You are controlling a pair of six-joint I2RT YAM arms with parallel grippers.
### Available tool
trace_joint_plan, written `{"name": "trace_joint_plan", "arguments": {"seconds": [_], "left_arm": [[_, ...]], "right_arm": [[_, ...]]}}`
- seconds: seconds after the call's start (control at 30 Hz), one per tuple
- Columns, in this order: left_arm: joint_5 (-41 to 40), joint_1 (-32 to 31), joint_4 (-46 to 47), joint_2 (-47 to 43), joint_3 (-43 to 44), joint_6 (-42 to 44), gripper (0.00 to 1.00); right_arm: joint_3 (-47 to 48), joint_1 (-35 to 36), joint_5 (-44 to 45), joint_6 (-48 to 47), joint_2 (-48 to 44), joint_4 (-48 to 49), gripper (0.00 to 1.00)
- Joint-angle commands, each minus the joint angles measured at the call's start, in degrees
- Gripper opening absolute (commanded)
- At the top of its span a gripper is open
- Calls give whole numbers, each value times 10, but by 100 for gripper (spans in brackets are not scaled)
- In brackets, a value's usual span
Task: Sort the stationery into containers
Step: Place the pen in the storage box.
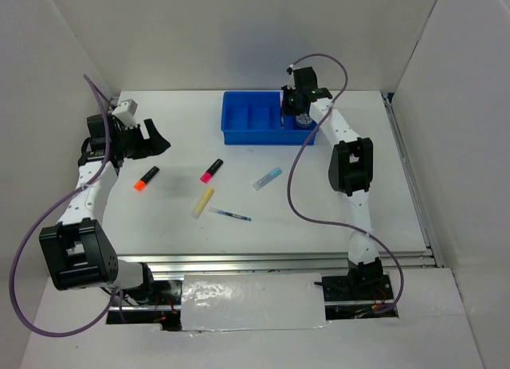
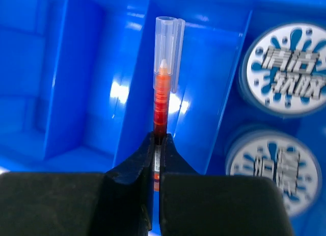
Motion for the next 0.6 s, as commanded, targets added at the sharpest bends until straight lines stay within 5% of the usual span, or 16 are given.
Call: {"name": "trace_joint_plan", "arguments": {"seconds": [0.0, 0.17, 0.37, 0.57], "left_arm": [[3, 3, 6, -27, 1, 22, 91], [0, 9, 7, -23, -3, 21, 91], [-2, 8, 12, -9, 2, 13, 91], [-1, 13, 9, 5, 29, 11, 91]], "right_arm": [[61, 6, 15, 13, 6, 71, 0], [59, 9, 13, 14, 26, 75, 6], [46, 10, 21, 23, 29, 71, 54], [32, 10, 16, 29, 6, 56, 56]]}}
